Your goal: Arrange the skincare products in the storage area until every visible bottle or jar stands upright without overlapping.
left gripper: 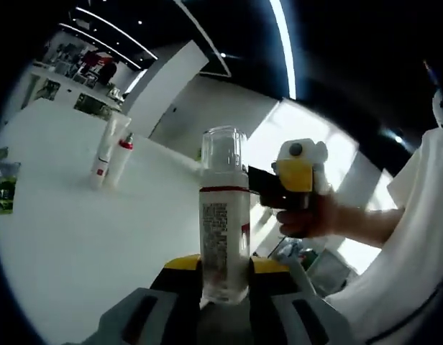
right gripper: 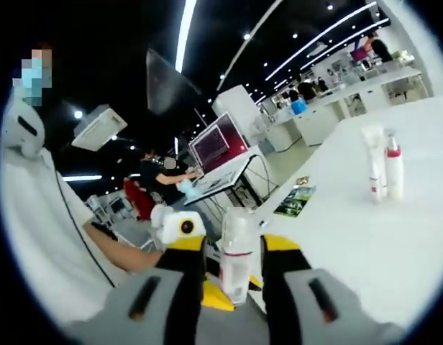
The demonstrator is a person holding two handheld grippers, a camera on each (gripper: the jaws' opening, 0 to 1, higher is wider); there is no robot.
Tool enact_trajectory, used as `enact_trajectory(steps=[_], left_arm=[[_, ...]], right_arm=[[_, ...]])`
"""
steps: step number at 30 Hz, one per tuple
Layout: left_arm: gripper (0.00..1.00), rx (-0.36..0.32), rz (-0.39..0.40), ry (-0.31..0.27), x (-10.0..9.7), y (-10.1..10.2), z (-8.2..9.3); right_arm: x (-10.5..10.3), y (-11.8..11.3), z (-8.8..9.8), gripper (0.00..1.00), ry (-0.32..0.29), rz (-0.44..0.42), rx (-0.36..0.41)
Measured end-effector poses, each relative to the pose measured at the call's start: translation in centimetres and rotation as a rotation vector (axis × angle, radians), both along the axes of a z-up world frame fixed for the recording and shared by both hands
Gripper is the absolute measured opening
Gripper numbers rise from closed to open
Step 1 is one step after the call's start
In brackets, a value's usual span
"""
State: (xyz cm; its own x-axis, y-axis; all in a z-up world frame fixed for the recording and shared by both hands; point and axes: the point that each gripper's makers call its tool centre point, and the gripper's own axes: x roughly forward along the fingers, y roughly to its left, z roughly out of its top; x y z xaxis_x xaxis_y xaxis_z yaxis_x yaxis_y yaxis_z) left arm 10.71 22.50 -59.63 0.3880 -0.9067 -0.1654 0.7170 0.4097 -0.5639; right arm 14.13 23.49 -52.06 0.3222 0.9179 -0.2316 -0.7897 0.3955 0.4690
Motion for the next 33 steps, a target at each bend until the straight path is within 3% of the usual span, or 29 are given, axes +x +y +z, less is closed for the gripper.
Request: enact_trajectory(steps=[7, 14, 22, 26, 33], left_arm=[[0.25, 0.086, 0.046, -0.037, 0.7, 0.6, -1.0], [0.25, 0.169, 0.048, -0.077, 0.8, 0.6, -2.0], [0.25, 0.183, 0.069, -0.095, 1.4, 1.0, -2.1], [0.25, 0.221, 0.061, -0.128, 1.3, 0.8, -2.3], [0.25, 0.256, 0.085, -0.148, 1.8, 1.3, -2.6]], right_arm=[[1.0, 0.8, -0.4, 0.37, 0.031, -0.060, -0.062], [1.0, 1.5, -2.0, 0.34, 0.079, -0.065, -0.127], [1.4, 1.7, -2.6, 0.30, 0.168, -0.107, -0.096], [1.4, 2.0, -3.2, 0.24, 0.184, -0.117, -0.108], [1.7, 2.0, -3.4, 0.24, 0.174, -0.136, -0.120]])
